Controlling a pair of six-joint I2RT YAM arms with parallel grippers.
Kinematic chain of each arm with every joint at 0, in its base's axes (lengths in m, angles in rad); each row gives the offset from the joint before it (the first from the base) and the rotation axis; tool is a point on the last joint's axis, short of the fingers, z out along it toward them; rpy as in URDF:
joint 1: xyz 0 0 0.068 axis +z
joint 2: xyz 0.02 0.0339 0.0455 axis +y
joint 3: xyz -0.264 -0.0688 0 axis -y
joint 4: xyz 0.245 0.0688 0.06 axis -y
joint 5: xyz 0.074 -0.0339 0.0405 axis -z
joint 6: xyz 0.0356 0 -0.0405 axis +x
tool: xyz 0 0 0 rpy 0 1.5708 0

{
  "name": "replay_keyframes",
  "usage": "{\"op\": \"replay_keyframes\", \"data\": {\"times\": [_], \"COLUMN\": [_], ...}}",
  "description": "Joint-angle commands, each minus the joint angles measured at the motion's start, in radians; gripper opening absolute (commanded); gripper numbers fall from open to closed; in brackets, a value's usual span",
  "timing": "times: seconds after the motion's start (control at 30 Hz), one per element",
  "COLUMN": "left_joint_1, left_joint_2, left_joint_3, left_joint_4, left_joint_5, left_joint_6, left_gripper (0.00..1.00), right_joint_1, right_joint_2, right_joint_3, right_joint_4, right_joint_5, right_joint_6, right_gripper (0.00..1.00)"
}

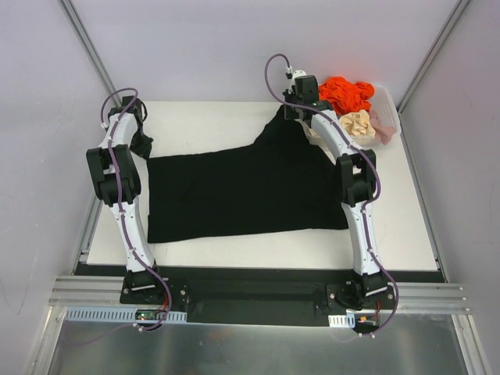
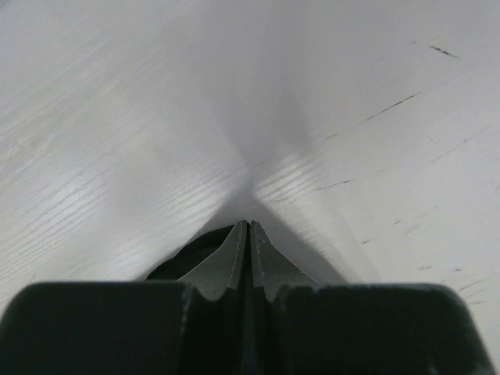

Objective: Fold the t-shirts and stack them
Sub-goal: Fold the tshirt

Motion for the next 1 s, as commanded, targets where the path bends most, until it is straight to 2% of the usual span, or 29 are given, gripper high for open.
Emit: {"op": "replay_keyframes", "data": {"times": [0.0, 0.2, 0.37, 0.53, 0.97], "left_joint_1": [0.0, -0.02, -0.029, -0.034, -0.039], "left_joint_2": [-0.034, -0.128, -0.255, -0.393, -0.632], "left_joint_3": [0.024, -0.088, -0.244, -0.411, -0.744], "left_joint_4": [-0.024, -0.012, 0.028, 0.064, 0.149], "left_joint_5": [0.015, 0.023, 0.043, 0.043, 0.058], "left_joint_6": [0.044, 0.063, 0.056, 0.055, 0.047], "left_gripper": [0.0, 0.0, 0.0, 0.0, 0.0], "right_joint_1": [0.01, 0.022, 0.075, 0.108, 0.115], "right_joint_2": [-0.094, -0.255, -0.388, -0.532, -0.861], "right_joint_3": [-0.085, -0.293, -0.436, -0.605, -0.96], "right_joint_4": [0.085, 0.095, 0.078, 0.061, -0.002], "right_joint_5": [-0.082, -0.111, -0.048, 0.082, 0.14], "right_joint_6": [-0.027, -0.023, -0.076, -0.043, -0.01], "right_gripper": [0.0, 0.0, 0.01, 0.01, 0.01]}}
